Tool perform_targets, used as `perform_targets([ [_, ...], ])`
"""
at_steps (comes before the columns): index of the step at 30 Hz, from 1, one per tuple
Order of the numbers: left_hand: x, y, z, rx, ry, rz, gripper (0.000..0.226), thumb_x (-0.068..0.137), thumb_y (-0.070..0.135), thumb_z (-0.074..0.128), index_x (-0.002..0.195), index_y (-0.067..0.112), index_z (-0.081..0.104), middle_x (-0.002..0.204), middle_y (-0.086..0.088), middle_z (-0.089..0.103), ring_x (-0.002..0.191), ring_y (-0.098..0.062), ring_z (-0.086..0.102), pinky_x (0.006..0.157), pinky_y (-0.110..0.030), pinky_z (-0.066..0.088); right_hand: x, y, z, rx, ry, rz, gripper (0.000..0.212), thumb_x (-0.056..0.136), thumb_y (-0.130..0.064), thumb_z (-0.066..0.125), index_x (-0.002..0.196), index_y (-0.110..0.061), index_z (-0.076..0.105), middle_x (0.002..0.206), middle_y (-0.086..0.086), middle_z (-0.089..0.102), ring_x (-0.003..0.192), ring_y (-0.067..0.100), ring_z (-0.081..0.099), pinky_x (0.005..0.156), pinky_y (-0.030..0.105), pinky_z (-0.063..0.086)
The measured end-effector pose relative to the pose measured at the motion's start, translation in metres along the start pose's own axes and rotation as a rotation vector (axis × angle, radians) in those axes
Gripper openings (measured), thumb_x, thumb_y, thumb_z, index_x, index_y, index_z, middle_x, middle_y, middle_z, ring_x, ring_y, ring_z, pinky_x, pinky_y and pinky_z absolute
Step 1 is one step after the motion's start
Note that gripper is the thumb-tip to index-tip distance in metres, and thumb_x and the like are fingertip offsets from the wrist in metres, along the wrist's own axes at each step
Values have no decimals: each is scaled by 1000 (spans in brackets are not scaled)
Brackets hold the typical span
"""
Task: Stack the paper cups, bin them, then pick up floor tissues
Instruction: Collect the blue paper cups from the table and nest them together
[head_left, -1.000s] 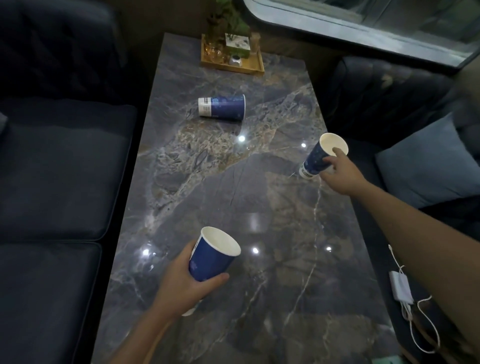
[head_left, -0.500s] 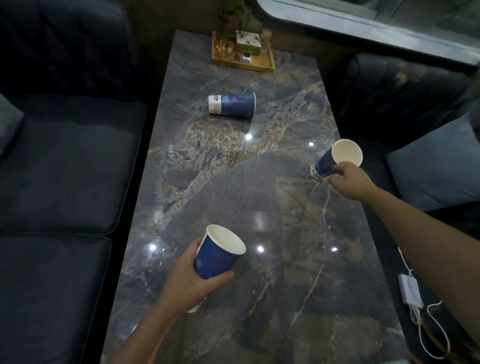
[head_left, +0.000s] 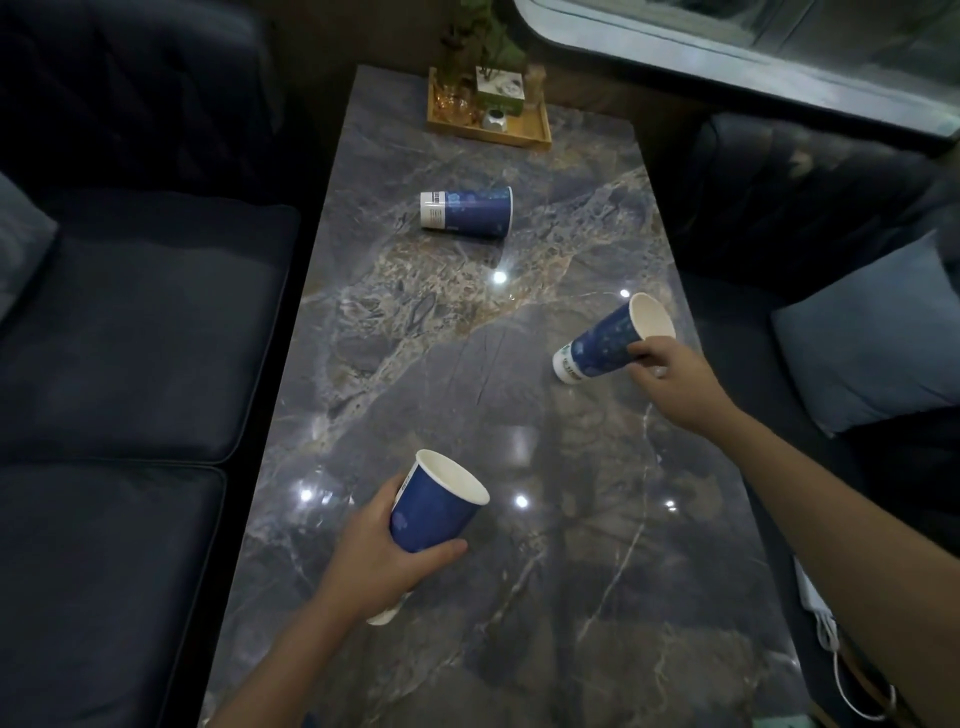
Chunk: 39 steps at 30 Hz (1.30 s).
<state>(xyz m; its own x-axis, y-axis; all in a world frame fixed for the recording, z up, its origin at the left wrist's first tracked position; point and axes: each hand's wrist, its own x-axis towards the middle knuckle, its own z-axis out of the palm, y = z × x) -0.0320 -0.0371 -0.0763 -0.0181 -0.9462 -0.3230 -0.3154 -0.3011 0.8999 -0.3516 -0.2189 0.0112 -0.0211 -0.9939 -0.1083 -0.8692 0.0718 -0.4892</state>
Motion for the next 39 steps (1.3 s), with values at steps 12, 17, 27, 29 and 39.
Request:
perform_targets([
  [12, -24, -10, -9, 51, 18, -14, 85, 54, 51, 91, 127, 42, 49, 107, 21, 70, 92, 5, 68, 76, -22, 59, -79, -24, 32, 448, -14, -124, 21, 87, -5, 62, 99, -21, 68, 105, 8, 66, 89, 18, 65, 75, 18, 52],
  [17, -40, -11, -5, 48, 40, -58, 80, 55, 51, 91, 123, 44, 49, 104, 22, 69, 90, 9, 67, 71, -17, 57, -113, -33, 42, 670, 23, -93, 23, 88, -4, 61, 89, -24, 70, 89, 1, 70, 85, 30, 66, 77, 41, 55],
  [27, -59, -15, 2, 98, 34, -59, 82, 52, 59, 88, 122, 47, 47, 105, 24, 68, 89, 7, 67, 74, -21, 58, -152, -44, 65, 787, 27, -16, 30, 88, 11, 54, 84, -16, 67, 76, -5, 69, 69, 3, 64, 70, 15, 54],
  [29, -60, -17, 3, 111, 26, -53, 84, 52, 59, 88, 124, 43, 48, 105, 24, 68, 88, 7, 67, 73, -22, 58, -155, -47, 67, 796, 22, -23, 32, 88, 13, 53, 82, -15, 65, 78, -4, 67, 68, 3, 63, 69, 13, 53],
  [39, -63, -15, 7, 134, -9, -43, 80, 55, 54, 88, 124, 44, 50, 105, 23, 71, 90, 5, 69, 79, -32, 60, -166, -47, 71, 842, -74, -37, 35, 80, 23, 52, 83, -12, 52, 87, 8, 57, 76, 14, 57, 73, 23, 51],
])
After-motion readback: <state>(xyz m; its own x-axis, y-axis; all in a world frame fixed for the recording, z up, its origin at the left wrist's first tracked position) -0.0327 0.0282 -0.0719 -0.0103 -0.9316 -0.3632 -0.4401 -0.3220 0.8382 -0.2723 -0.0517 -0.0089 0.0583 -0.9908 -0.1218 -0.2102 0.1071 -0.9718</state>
